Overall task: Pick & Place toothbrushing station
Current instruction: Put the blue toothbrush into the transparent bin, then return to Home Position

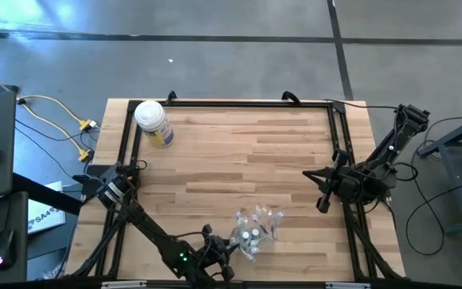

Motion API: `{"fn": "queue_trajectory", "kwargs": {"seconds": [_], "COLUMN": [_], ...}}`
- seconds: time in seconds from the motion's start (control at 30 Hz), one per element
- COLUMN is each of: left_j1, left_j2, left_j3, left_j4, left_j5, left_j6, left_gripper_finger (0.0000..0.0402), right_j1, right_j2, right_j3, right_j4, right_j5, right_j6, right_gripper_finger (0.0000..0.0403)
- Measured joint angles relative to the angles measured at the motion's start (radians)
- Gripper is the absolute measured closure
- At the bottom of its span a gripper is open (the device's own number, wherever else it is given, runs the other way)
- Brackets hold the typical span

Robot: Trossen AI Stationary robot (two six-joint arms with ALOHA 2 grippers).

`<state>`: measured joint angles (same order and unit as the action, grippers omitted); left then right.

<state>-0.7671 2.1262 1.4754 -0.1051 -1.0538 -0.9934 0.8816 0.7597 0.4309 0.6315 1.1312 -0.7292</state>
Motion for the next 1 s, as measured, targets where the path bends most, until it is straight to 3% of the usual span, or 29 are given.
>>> {"fn": "queue_trajectory", "kwargs": {"seconds": [0.17,0.57,1.0], "left_j1": [0.000,0.001,0.001], "left_j2": [0.000,-0.008,-0.062], "left_j3": [0.000,0.000,0.002], "left_j4": [0.005,0.013,0.053], "left_j5": [-0.003,-0.027,-0.050], "left_j6": [0.022,0.081,0.196], "left_gripper_finger": [0.0311,0.0170,0.0160], "right_j1": [0.000,0.000,0.000], "right_j2": [0.000,0.000,0.000], "right_j3": [0.000,0.000,0.000], "right_j4": [0.000,-0.001,-0.025], "right_j5": [-0.004,-0.004,-0.005], "right_j6": [0.003,0.003,0.004], "right_gripper_finger": [0.0400,0.0400,0.0400]}}
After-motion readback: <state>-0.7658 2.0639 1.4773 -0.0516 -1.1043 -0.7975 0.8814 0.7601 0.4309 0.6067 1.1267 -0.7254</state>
